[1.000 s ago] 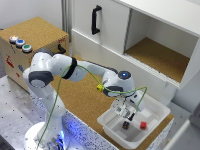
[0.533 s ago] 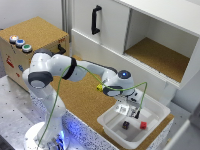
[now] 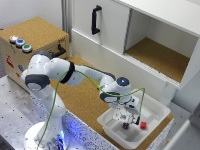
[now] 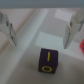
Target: Pick up the purple block
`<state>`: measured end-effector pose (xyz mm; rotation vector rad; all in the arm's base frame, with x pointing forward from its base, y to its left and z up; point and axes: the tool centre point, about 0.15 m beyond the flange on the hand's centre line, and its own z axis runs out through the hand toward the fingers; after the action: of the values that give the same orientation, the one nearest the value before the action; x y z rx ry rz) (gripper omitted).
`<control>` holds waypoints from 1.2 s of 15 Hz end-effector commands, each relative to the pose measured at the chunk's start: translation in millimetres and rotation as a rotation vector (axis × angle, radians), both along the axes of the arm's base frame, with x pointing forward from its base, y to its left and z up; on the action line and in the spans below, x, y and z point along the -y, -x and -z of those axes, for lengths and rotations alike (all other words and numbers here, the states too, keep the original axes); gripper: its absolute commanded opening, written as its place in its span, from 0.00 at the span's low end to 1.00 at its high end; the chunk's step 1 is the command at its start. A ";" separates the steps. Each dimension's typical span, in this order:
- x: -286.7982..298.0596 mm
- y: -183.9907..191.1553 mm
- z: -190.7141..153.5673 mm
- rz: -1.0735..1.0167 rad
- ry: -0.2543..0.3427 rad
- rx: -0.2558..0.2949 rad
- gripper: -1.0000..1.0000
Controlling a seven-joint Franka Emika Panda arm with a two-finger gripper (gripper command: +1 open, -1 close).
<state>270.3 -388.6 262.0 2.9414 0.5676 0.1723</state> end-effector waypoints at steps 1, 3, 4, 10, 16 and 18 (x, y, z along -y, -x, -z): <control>24.9 -11.2 40.5 -0.022 0.026 -0.076 1.00; 27.8 -12.4 49.9 -0.012 0.018 -0.094 1.00; 28.4 -12.3 53.6 -0.005 0.014 -0.102 1.00; 29.2 -8.4 63.3 0.054 -0.007 -0.119 0.00; 19.2 -2.9 39.6 0.118 -0.005 -0.078 0.00; 14.7 1.7 30.1 0.143 0.002 -0.064 0.00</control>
<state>276.4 -410.5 213.0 2.9533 0.4416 0.0028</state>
